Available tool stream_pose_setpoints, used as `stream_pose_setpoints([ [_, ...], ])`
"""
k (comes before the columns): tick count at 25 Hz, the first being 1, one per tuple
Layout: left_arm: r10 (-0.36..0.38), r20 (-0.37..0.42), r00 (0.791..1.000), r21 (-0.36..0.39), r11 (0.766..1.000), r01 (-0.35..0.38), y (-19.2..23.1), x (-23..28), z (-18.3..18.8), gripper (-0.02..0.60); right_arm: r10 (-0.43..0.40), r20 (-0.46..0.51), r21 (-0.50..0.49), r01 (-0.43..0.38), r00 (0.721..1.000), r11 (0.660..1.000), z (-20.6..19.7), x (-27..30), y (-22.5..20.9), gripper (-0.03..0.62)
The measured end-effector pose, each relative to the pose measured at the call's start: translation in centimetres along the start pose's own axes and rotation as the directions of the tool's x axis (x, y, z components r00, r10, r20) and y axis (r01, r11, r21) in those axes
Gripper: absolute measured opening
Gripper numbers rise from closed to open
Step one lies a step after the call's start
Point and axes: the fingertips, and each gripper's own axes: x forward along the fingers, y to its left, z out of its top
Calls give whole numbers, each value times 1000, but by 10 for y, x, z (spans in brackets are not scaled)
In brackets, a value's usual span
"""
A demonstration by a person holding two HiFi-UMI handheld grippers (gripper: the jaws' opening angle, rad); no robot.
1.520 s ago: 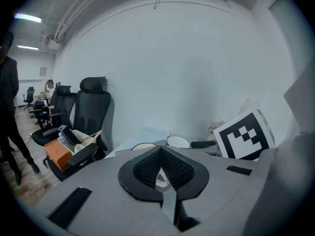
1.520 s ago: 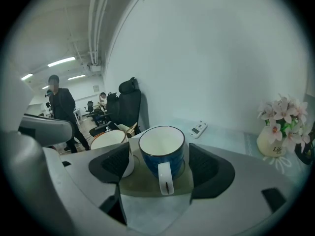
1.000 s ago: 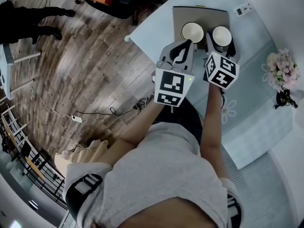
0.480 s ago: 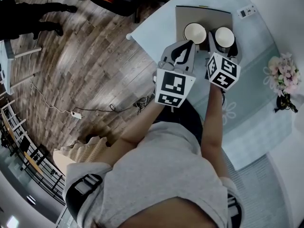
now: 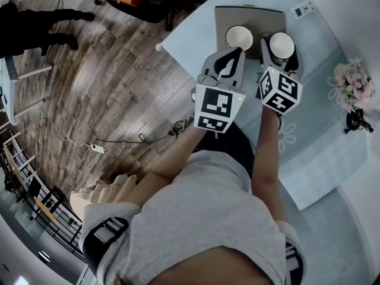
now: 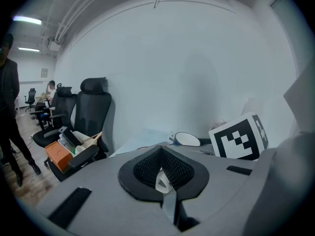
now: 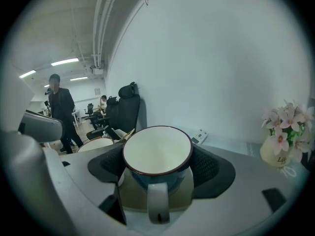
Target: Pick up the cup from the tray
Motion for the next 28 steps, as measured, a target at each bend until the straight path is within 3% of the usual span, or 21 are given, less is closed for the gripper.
stream_pose_setpoints([
  [9, -150, 9, 989, 46, 988, 149, -55, 6, 9, 5, -121, 12, 45, 121, 993, 992, -6, -47, -42, 345],
  [16, -283, -36, 958, 104, 953, 285, -115, 17, -4, 5, -260, -12, 105, 260, 966, 960, -33, -90, -95, 345],
  [28, -361, -115, 926, 172, 910, 376, -173, 39, -33, 5, -336, -76, 148, 343, 939, 927, -85, -100, -152, 345],
])
